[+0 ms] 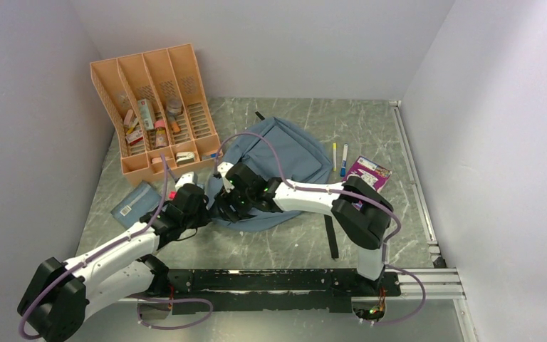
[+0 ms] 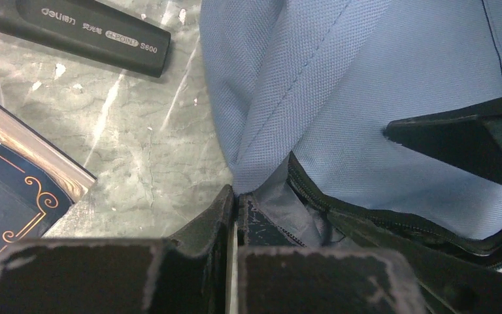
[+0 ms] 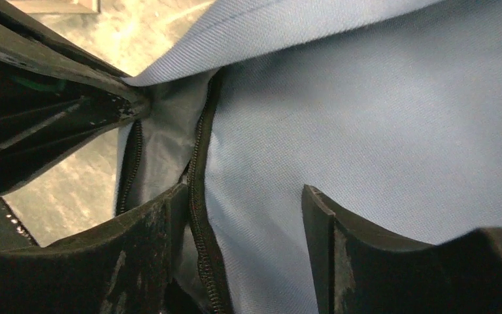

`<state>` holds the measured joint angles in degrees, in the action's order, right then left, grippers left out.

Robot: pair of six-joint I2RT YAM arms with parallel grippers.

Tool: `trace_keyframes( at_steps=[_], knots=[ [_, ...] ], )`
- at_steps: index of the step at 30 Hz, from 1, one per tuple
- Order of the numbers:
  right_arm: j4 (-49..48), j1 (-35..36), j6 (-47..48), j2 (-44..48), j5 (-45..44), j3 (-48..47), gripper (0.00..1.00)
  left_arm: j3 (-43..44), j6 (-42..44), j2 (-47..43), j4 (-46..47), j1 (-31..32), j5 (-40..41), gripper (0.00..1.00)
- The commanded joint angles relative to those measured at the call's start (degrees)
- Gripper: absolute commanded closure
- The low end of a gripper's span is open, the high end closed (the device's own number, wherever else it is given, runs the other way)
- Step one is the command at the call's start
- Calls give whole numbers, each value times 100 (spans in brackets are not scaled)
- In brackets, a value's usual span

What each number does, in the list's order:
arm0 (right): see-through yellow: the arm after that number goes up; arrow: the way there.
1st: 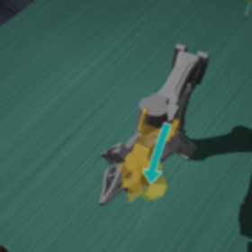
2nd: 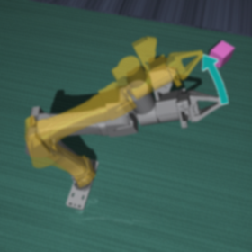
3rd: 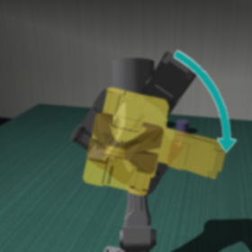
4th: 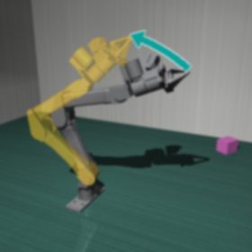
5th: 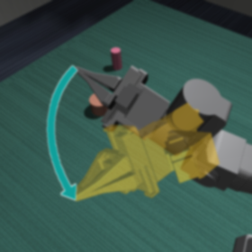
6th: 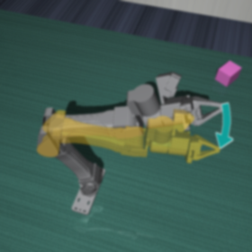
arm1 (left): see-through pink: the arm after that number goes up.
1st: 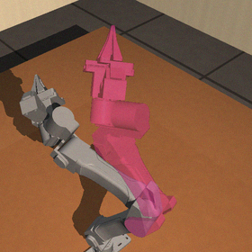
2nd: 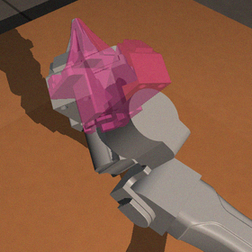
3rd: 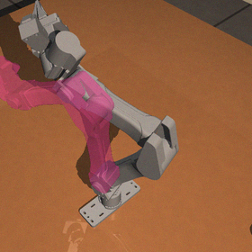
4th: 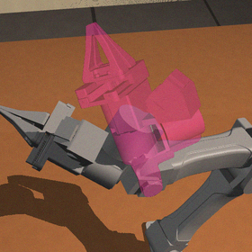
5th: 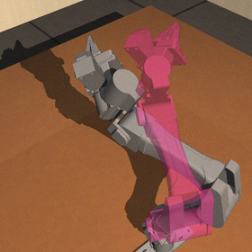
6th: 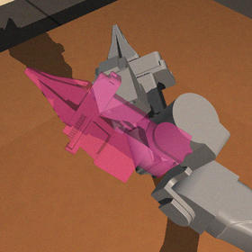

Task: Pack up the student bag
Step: Unzip the student bag at the center of the board.

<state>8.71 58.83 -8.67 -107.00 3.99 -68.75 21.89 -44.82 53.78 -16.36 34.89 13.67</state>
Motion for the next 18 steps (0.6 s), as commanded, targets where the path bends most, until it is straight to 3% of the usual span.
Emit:
trace_keyframes(
  at_steps=[1, 6, 11, 18],
  knots=[
    [463, -1, 69, -281, -525, -6, 38, -44, 78, 86, -22, -35, -147, 95],
    [609, -3, -78, -338, -1077, -112, 65, 20, 109, 140, -33, -36, -139, 95],
    [235, -3, -289, 296, -1180, 86, 97, 61, 113, 125, -73, -36, -89, 95],
    [336, -350, -434, 889, -1947, 61, 100, 197, 134, 55, -202, -35, 6, 95]
  ],
)
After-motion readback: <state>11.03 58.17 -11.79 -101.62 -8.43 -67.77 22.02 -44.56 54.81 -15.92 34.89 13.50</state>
